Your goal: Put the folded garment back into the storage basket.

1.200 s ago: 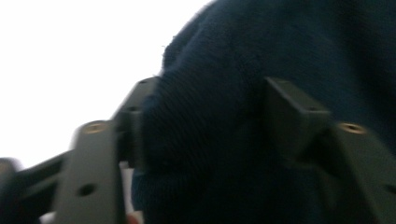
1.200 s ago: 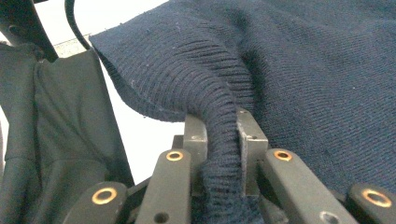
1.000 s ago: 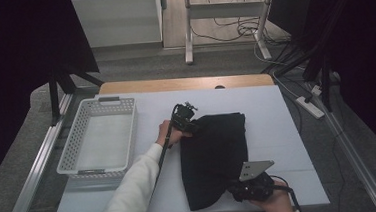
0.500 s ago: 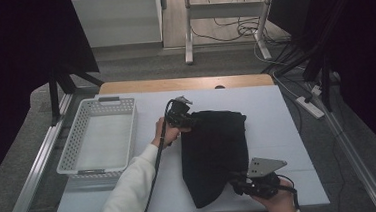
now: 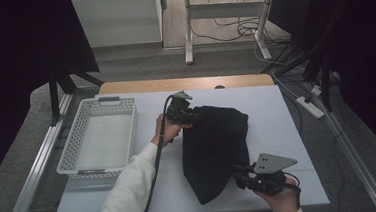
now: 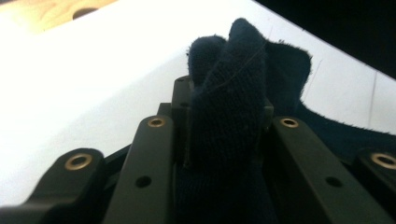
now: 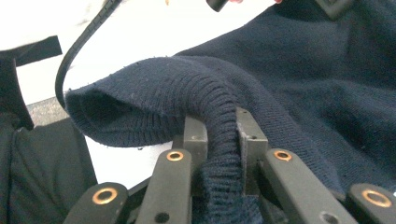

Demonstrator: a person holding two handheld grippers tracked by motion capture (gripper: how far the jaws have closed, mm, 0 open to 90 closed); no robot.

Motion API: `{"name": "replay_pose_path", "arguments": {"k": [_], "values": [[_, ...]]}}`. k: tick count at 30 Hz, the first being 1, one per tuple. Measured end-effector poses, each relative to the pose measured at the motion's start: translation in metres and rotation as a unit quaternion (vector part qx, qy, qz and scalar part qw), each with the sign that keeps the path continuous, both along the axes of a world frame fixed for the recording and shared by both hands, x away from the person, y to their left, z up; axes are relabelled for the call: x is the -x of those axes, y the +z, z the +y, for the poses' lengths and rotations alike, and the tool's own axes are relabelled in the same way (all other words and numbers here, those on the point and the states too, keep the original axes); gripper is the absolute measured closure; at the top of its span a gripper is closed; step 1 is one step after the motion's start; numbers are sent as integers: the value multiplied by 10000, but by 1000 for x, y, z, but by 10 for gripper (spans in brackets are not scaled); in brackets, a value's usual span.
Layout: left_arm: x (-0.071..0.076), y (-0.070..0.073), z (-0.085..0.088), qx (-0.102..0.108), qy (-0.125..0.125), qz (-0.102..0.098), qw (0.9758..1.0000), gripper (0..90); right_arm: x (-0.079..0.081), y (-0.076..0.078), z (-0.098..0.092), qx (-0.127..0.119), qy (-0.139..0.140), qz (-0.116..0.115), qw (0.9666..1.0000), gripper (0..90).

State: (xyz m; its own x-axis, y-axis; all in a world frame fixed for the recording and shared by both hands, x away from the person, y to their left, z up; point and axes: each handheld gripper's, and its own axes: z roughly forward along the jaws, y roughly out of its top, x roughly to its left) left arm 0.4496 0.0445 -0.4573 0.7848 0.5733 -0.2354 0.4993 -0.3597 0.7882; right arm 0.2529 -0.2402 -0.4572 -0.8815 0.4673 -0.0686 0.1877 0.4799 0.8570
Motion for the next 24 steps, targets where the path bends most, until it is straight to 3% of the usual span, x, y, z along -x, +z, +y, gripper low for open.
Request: {"name": "replay_pose_path", "arguments": {"k": [13, 24], "values": [[7, 22, 13, 188, 25, -218, 9996, 710, 0, 10, 3, -201, 0, -152, 9997, 776], [12, 36, 29, 253, 101, -359, 9990, 710, -4, 18, 19, -310, 101, -221, 9992, 776]]}}
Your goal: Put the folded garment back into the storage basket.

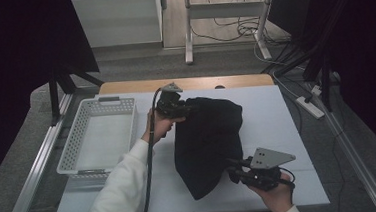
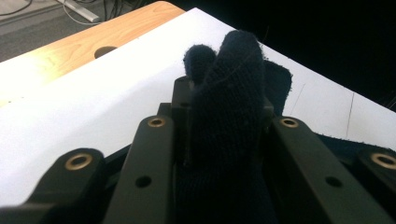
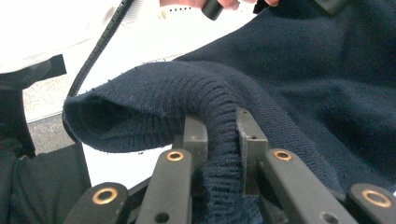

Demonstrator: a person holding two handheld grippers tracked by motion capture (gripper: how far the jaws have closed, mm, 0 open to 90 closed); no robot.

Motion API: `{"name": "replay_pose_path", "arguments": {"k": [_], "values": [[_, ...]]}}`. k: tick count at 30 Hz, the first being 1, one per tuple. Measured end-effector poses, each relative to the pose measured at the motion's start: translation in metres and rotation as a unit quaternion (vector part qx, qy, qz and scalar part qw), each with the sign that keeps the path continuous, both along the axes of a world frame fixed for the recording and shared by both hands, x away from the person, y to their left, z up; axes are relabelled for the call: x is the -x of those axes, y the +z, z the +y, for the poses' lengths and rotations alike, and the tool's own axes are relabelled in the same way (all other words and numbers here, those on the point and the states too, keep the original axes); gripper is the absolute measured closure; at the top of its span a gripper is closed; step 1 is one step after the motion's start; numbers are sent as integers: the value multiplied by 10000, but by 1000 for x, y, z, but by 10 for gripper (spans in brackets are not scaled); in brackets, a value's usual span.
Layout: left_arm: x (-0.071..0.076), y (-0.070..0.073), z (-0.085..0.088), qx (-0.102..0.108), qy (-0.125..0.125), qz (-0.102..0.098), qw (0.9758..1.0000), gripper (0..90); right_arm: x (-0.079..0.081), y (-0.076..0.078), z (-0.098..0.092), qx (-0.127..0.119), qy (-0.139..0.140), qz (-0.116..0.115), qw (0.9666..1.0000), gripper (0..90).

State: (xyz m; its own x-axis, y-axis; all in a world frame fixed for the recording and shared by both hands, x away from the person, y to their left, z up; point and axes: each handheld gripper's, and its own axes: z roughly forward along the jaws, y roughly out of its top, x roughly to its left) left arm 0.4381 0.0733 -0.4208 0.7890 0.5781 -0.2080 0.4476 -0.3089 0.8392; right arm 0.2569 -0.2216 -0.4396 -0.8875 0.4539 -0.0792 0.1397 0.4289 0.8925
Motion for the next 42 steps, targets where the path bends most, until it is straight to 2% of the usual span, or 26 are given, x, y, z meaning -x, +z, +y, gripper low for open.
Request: {"name": "replay_pose_path", "arguments": {"k": [12, 28, 42], "values": [[6, 15, 26, 96, 128, -146, 9998, 709, -5, 12, 21, -122, 141, -122, 9998, 777], [14, 29, 56, 130, 310, -277, 9991, 710, -16, 18, 51, -302, 330, -142, 9989, 777], [21, 44, 90, 169, 509, -374, 9979, 710, -22, 27, 77, -395, 511, -185, 9977, 777]]}}
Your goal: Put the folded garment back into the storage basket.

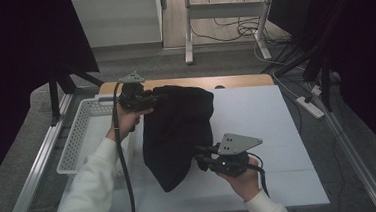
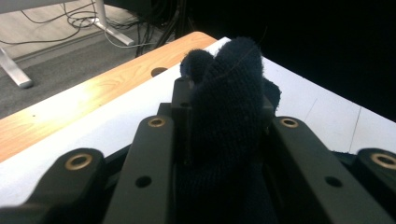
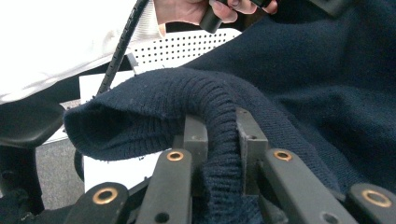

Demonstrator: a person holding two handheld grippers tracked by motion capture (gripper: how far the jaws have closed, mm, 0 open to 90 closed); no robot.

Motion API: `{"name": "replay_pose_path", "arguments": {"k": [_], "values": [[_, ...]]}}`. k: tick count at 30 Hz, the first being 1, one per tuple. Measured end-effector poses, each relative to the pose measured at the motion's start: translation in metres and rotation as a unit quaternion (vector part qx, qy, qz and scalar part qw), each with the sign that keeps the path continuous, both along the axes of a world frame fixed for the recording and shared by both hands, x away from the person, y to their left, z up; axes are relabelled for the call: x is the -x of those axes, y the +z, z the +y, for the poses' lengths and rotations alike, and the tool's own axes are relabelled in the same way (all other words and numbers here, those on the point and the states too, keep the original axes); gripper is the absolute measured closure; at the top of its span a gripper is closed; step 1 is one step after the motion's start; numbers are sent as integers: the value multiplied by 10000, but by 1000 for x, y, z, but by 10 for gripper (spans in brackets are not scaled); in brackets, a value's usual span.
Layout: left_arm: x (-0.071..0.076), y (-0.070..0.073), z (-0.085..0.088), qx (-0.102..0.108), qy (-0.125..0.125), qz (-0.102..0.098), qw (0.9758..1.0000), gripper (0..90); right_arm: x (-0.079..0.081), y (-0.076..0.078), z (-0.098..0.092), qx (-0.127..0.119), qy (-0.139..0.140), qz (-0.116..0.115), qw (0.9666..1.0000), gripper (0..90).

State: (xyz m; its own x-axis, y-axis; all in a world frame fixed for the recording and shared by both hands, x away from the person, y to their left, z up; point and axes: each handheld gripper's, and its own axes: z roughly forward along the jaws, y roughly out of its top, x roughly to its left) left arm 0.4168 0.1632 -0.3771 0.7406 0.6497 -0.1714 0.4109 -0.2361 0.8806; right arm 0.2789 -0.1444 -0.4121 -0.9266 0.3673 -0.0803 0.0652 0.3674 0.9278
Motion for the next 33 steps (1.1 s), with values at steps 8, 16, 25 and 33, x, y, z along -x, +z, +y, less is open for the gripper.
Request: {"name": "replay_pose_path", "arguments": {"k": [8, 16, 25, 33], "values": [[5, 5, 19, 52, 109, -41, 9999, 710, -4, 4, 14, -58, 82, -31, 9999, 777], [11, 11, 40, 117, 252, -106, 9996, 709, -7, 8, 31, -102, 190, -62, 9997, 777], [18, 14, 64, 117, 409, -137, 9990, 709, -10, 9, 50, -143, 327, -78, 9993, 777], [24, 16, 85, 134, 530, -170, 9984, 709, -14, 12, 69, -147, 459, -80, 9988, 777]]}}
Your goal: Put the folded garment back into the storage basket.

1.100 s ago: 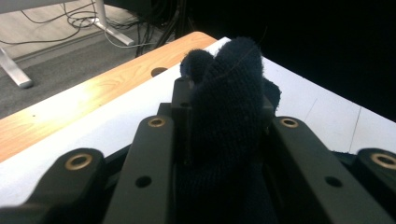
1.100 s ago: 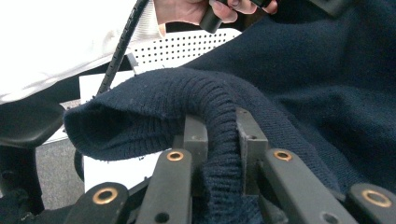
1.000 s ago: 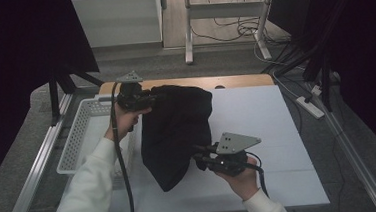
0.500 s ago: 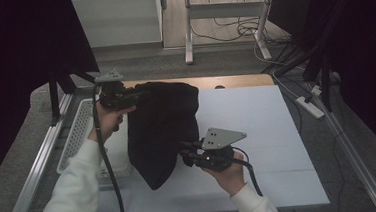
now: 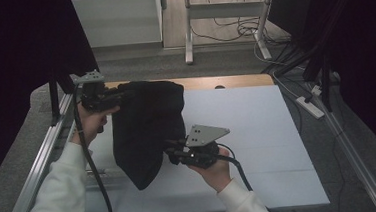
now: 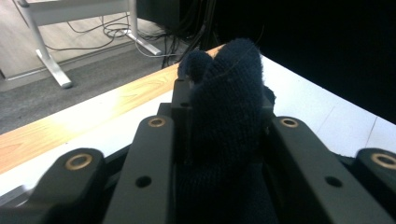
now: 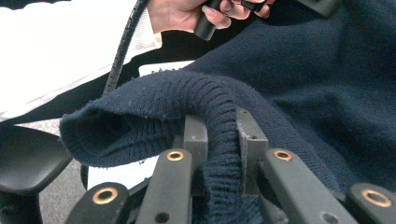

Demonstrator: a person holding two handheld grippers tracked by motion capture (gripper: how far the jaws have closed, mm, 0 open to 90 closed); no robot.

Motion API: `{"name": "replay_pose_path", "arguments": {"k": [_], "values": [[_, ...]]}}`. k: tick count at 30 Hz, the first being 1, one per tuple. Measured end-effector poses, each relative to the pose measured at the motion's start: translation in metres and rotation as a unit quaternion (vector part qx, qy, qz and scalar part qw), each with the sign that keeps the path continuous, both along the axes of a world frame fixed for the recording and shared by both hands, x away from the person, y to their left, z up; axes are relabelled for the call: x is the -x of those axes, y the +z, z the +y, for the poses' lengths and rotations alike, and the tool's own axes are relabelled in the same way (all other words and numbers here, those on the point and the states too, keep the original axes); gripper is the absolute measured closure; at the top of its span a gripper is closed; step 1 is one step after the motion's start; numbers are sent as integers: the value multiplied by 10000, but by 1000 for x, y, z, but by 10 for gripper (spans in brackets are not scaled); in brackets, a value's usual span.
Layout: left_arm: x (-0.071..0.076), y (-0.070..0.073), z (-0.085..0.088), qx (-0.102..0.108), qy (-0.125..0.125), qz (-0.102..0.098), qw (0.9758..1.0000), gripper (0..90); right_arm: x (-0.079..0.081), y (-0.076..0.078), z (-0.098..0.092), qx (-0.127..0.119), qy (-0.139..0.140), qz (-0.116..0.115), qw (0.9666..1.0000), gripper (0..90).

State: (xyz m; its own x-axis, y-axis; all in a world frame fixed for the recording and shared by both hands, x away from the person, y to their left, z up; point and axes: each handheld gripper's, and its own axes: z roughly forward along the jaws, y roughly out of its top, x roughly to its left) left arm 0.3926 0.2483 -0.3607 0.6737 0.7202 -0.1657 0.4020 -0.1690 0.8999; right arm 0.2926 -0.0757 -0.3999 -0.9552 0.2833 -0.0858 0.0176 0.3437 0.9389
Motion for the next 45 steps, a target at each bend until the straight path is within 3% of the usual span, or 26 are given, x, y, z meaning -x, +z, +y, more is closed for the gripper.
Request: {"name": "replay_pose_path", "arguments": {"k": [21, 36, 45], "values": [[9, 8, 43, -1, 287, -55, 9996, 709, -6, 9, 43, 27, 234, -22, 9997, 777], [16, 5, 83, -35, 484, -15, 9988, 709, -9, 5, 84, 54, 457, 20, 9989, 777], [17, 3, 93, -62, 545, 10, 9985, 709, -8, 2, 99, 60, 545, 69, 9985, 777]]}}
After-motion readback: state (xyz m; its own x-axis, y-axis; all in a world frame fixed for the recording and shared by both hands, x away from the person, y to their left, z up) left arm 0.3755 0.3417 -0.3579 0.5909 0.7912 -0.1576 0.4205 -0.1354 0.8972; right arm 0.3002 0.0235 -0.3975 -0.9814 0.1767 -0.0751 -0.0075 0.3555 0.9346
